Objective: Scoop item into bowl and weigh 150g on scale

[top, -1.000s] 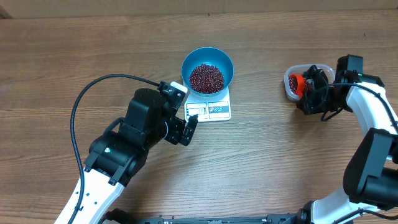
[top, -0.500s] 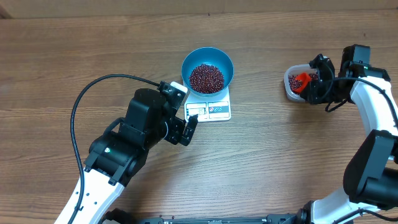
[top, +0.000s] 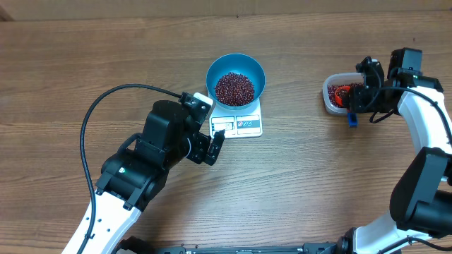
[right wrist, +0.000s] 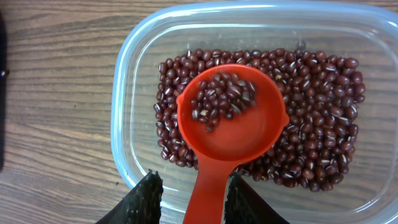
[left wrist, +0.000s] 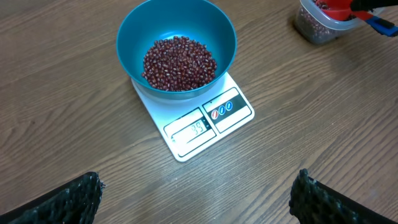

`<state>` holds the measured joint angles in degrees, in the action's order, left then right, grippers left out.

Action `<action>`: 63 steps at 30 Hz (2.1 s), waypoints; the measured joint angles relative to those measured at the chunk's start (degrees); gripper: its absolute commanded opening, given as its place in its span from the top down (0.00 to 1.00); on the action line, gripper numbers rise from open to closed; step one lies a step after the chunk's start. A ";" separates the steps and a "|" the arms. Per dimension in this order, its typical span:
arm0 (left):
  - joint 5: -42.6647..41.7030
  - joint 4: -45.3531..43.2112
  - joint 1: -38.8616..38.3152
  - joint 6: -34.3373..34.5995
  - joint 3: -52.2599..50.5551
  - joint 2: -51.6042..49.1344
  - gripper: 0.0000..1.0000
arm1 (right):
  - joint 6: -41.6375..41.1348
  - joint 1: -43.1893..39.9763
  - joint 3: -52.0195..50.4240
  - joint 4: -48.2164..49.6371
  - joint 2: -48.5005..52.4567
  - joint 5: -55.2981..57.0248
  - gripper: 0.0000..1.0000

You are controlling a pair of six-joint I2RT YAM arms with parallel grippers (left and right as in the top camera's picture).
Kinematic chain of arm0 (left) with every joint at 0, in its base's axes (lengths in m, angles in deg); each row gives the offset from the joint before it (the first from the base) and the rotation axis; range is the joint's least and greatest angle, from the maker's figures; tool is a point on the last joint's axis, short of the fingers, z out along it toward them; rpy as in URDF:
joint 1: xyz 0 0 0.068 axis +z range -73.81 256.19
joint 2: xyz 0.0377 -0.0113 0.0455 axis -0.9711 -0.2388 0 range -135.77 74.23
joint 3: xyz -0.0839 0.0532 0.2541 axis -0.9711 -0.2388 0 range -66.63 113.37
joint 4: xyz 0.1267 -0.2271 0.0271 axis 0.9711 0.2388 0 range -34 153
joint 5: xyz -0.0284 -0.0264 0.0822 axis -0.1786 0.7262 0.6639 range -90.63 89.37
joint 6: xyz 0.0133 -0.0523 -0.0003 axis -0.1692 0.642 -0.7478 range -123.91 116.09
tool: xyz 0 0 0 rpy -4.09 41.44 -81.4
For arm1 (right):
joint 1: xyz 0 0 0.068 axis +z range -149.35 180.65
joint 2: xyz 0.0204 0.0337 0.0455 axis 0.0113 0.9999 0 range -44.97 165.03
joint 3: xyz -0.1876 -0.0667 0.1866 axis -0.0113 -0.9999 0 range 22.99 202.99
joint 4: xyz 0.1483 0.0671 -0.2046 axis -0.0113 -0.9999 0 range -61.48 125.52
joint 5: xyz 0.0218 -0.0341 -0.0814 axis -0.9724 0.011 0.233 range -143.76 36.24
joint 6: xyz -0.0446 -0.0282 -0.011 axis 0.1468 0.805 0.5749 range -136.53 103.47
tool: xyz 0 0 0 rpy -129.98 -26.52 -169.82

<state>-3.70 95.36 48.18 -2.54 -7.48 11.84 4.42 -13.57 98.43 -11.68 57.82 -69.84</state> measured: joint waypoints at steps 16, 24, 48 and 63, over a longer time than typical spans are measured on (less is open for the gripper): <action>0.00 0.00 0.00 0.00 0.00 0.00 0.01 | -16.26 -10.12 0.00 0.94 -0.33 -14.12 0.00; 0.00 0.02 0.00 0.00 0.00 0.00 0.00 | -17.94 -18.95 0.04 2.40 -1.95 -47.82 0.00; 0.00 0.00 0.00 0.00 0.00 0.00 0.00 | -39.28 -21.79 -2.93 1.07 -21.16 -30.25 0.00; 0.00 0.02 0.00 0.00 0.00 0.00 0.00 | -58.99 -21.75 -39.54 39.54 -26.36 -31.15 0.00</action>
<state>-3.70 95.38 48.18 -2.54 -7.48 11.84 -54.57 -35.32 58.89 27.86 31.46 -100.98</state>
